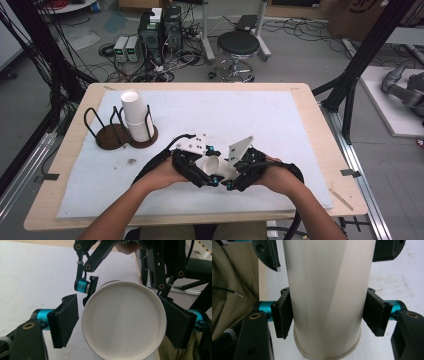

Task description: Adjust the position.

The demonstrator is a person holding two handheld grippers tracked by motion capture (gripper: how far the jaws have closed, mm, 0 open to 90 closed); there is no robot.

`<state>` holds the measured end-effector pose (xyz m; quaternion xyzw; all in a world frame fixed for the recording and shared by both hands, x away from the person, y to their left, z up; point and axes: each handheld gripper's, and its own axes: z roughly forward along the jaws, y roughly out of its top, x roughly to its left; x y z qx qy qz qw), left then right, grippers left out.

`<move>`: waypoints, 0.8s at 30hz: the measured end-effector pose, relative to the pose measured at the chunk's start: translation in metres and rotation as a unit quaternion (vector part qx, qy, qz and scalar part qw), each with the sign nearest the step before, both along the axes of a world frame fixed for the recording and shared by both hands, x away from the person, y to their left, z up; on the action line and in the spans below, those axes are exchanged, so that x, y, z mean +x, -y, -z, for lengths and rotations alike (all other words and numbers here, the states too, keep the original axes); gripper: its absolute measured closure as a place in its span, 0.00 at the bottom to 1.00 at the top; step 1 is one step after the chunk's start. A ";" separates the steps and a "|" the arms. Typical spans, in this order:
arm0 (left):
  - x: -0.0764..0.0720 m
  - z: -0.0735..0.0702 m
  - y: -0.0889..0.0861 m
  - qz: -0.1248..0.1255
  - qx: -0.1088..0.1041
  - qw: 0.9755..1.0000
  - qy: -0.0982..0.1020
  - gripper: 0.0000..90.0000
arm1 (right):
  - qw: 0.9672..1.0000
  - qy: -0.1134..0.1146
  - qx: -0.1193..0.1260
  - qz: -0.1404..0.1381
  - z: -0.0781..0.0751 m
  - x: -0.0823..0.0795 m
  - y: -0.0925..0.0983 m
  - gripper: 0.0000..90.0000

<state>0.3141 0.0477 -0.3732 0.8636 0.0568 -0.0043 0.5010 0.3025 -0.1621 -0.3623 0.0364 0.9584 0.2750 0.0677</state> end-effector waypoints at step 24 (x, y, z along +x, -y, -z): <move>0.002 0.005 -0.001 0.014 0.002 1.000 -0.001 0.37 | 0.999 -0.013 0.048 0.010 0.003 0.001 0.010 0.24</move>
